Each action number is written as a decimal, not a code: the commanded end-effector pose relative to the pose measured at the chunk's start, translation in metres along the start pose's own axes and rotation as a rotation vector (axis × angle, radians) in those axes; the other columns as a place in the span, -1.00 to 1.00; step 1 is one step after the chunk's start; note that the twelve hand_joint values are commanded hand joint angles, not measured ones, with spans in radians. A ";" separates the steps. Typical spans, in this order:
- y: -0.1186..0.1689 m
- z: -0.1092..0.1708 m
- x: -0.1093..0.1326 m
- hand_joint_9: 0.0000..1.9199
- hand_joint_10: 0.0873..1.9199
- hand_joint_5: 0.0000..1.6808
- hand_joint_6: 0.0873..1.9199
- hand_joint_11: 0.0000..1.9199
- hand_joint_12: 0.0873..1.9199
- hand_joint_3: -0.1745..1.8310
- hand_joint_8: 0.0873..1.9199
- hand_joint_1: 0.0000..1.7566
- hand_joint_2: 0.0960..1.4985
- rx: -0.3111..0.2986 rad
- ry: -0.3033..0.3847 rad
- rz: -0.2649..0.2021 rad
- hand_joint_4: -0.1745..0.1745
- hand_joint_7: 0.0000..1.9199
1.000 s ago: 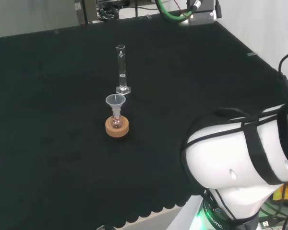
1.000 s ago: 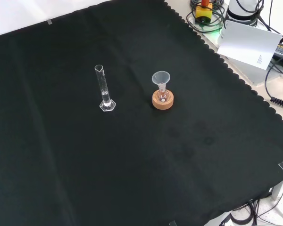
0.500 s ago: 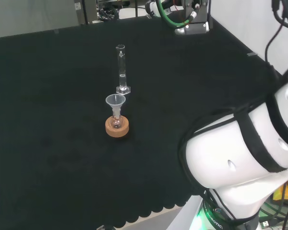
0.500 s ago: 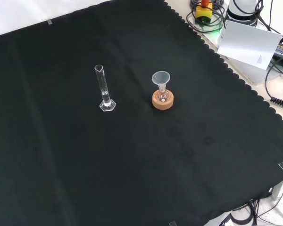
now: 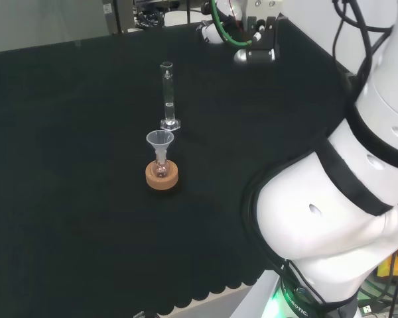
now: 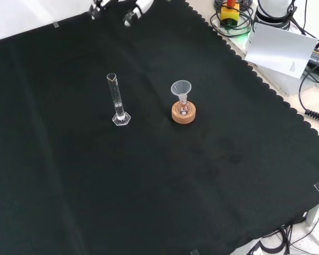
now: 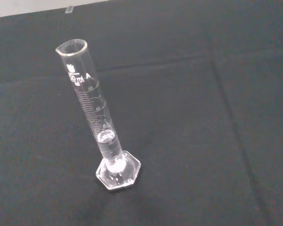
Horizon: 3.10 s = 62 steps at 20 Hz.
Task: Pick up the graduated cylinder.
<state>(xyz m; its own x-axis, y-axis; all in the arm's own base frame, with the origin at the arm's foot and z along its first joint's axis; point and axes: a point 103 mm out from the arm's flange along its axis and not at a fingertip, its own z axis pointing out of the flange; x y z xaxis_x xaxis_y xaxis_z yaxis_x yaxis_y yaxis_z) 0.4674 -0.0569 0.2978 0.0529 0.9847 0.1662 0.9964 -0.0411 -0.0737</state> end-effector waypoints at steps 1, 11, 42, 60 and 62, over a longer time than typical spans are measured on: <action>0.032 0.023 -0.005 -0.62 -0.44 -0.60 -1.00 -0.80 0.39 -1.00 -0.45 -0.38 0.62 -0.044 0.070 -0.039 -0.14 -0.85; 0.042 0.067 0.001 -0.54 -0.41 -0.55 -1.00 -0.74 0.39 -1.00 -0.43 -0.29 0.55 -0.006 0.106 -0.089 -0.16 -0.79; 0.072 0.165 0.018 -0.43 -0.44 -0.47 -1.00 -0.64 0.35 -1.00 -0.40 -0.04 0.40 0.021 0.555 -0.262 -0.25 -0.67; 0.078 0.204 0.027 -0.25 -0.56 -0.35 -1.00 -0.52 0.29 -1.00 -0.45 0.04 0.33 -0.028 0.716 -0.348 -0.27 -0.55; 0.081 0.208 0.028 -0.26 -0.57 -0.36 -1.00 -0.52 0.29 -1.00 -0.46 0.05 0.32 -0.005 0.734 -0.356 -0.26 -0.57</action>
<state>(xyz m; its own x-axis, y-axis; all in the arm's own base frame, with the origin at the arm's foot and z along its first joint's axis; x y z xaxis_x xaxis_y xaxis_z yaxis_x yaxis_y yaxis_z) 0.5302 -0.0027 0.0990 -0.2377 0.6151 0.7517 0.9663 0.2285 0.1186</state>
